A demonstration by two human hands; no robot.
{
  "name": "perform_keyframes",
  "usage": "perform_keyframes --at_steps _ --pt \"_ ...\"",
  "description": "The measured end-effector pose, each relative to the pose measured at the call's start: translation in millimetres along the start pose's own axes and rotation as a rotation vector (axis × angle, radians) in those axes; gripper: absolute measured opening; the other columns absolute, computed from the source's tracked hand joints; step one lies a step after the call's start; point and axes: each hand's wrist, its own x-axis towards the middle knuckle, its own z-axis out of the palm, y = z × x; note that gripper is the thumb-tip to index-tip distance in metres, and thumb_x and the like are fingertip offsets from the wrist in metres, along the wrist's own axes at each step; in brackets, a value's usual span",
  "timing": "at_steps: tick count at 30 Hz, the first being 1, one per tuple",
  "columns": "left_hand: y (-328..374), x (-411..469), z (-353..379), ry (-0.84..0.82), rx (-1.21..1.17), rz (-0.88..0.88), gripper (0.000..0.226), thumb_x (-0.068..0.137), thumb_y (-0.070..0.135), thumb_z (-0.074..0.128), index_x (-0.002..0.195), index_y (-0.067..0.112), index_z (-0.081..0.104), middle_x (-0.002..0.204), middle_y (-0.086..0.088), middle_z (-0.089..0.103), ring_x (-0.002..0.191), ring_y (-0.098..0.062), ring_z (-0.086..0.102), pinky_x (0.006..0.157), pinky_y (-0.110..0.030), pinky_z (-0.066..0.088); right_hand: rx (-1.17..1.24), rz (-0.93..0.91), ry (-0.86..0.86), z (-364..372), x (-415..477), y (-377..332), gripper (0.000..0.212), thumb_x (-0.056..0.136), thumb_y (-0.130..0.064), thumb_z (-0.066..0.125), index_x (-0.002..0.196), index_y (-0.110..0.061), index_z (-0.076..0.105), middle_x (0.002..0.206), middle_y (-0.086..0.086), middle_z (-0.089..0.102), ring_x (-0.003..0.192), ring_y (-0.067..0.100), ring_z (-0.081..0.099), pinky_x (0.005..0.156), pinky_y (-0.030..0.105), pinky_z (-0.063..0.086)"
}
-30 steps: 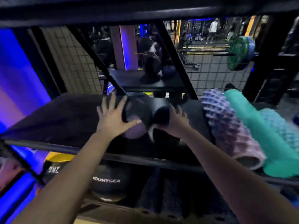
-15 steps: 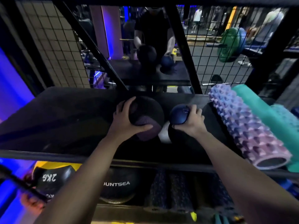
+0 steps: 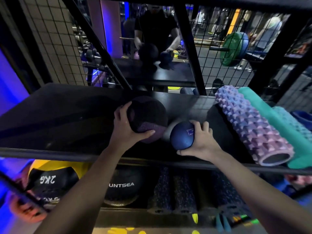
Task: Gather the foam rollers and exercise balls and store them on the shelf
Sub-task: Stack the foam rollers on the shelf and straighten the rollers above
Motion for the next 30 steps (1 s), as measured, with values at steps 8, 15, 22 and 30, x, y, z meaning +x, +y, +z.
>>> perform_keyframes --at_steps 8,15,22,30 --pt "9 -4 4 -0.034 0.075 0.048 0.127 0.047 0.064 0.09 0.153 0.04 0.025 0.157 -0.006 0.021 0.148 -0.028 0.027 0.123 -0.048 0.03 0.159 0.108 0.02 9 -9 1 0.13 0.048 -0.068 0.089 0.152 -0.037 0.017 0.135 0.001 0.025 0.133 0.035 0.031 0.109 0.052 0.039" --pt "11 -20 3 0.009 0.078 0.07 0.127 0.046 0.056 0.096 0.152 0.035 0.028 0.156 -0.008 0.021 0.147 -0.028 0.03 0.124 -0.046 0.03 0.156 -0.083 0.08 -19 13 -28 0.096 0.079 -0.086 0.047 0.155 -0.027 0.039 0.164 0.003 0.027 0.152 0.027 0.019 0.126 0.045 0.015" --pt "10 -47 -18 0.087 0.096 0.145 0.099 0.064 0.068 0.081 0.146 0.031 0.037 0.137 0.005 0.029 0.131 -0.017 0.037 0.117 -0.046 0.037 0.367 -0.165 0.018 -12 1 -103 0.072 0.098 -0.07 0.034 0.154 -0.026 0.037 0.152 0.0 0.05 0.148 0.024 0.034 0.126 0.046 0.012" --pt "-1 -47 -15 -0.125 -0.155 -0.011 0.094 0.081 0.064 0.067 0.16 0.04 0.024 0.163 0.001 0.027 0.149 -0.001 0.029 0.126 -0.036 0.029 0.34 -0.151 0.025 -10 -19 -87 0.076 0.093 -0.068 0.05 0.158 -0.035 0.028 0.12 0.002 0.063 0.155 0.034 0.01 0.113 0.045 0.032"
